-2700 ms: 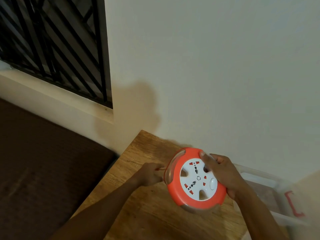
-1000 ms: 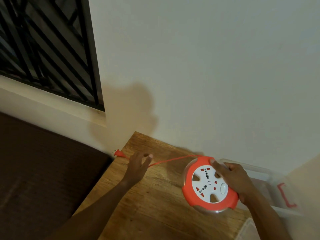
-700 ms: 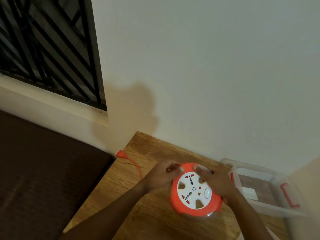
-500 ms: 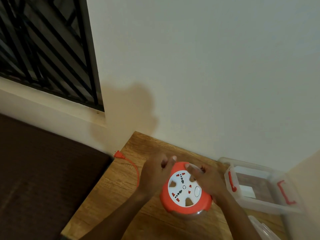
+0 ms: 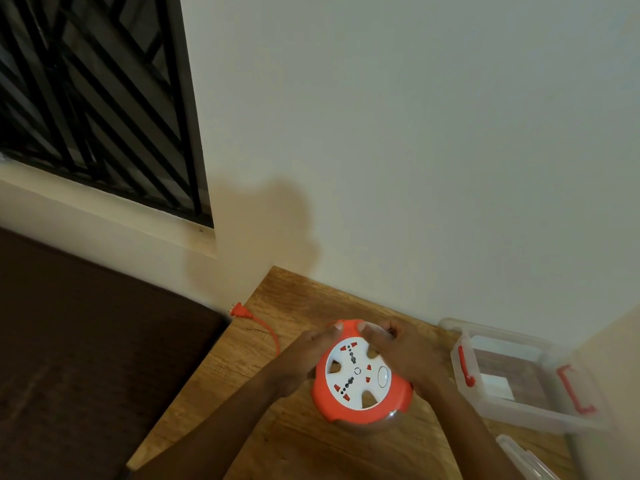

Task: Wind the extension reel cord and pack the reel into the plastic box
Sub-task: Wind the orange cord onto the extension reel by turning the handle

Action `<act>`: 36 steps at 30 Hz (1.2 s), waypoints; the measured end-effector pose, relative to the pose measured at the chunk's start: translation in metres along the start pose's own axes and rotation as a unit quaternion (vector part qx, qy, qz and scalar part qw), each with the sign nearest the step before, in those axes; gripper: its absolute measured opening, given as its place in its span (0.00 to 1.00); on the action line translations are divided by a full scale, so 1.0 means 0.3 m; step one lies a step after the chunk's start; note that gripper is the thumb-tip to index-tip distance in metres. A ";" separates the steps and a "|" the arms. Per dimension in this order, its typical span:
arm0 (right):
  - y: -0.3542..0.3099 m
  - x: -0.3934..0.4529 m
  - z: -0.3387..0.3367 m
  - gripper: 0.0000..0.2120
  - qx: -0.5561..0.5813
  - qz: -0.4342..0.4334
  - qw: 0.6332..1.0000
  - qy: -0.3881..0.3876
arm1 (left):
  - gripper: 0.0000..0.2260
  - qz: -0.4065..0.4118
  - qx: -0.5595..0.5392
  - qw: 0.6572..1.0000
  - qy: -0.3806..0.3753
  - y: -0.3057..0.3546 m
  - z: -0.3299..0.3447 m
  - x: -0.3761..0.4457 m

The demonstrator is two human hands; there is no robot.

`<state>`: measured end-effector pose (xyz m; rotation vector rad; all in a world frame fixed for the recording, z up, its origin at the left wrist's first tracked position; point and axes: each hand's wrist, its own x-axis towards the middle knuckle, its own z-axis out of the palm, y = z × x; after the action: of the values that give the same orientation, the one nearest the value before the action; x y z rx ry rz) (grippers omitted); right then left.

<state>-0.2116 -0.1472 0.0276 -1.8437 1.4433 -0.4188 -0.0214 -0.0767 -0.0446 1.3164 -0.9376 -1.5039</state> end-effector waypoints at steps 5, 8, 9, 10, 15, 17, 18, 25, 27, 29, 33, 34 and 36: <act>-0.029 0.000 0.022 0.16 -0.053 -0.048 0.996 0.058 | 0.17 0.003 -0.055 0.998 0.032 0.044 0.005 0.032; -0.030 -0.013 0.028 0.15 -0.203 -0.211 0.951 0.102 | 0.17 0.010 -0.040 0.997 0.066 0.063 -0.009 0.050; -0.029 -0.026 0.029 0.13 -0.250 -0.269 0.926 0.082 | 0.16 0.017 -0.036 0.996 0.074 0.069 -0.015 0.054; -0.025 -0.041 0.033 0.12 -0.300 -0.319 0.898 0.051 | 0.16 0.024 -0.031 0.996 0.080 0.074 -0.023 0.057; 0.021 -0.062 0.093 0.28 -0.473 -0.359 0.803 -0.044 | 0.15 0.026 0.021 0.996 0.083 0.074 -0.057 0.065; 0.013 -0.062 0.110 0.35 -0.493 -0.334 0.802 -0.056 | 0.15 0.023 0.027 0.996 0.079 0.068 -0.055 0.069; 0.007 -0.064 0.119 0.38 -0.497 -0.320 0.805 -0.050 | 0.15 0.019 0.028 0.996 0.081 0.067 -0.054 0.071; -0.047 -0.056 0.151 0.40 -0.496 -0.268 0.826 -0.018 | 0.17 0.014 0.027 0.995 0.098 0.093 -0.081 0.086; -0.069 -0.043 0.153 0.41 -0.528 -0.275 0.802 -0.031 | 0.17 0.021 0.026 0.994 0.102 0.099 -0.084 0.091; -0.087 -0.033 0.155 0.42 -0.558 -0.282 0.779 -0.049 | 0.17 0.025 0.020 0.995 0.098 0.099 -0.090 0.094; -0.103 -0.009 0.162 0.42 -0.591 -0.278 0.755 -0.061 | 0.16 0.026 0.010 0.996 0.087 0.090 -0.101 0.100; -0.107 -0.003 0.162 0.42 -0.595 -0.278 0.751 -0.061 | 0.17 0.024 0.011 0.996 0.086 0.089 -0.101 0.102; -0.110 0.007 0.161 0.41 -0.600 -0.283 0.746 -0.063 | 0.17 0.020 0.010 0.996 0.085 0.088 -0.100 0.111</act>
<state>-0.1565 -0.1291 0.0187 -3.2726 1.0240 0.5467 0.0111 -0.1159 -0.0342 1.4063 -0.8666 -1.3324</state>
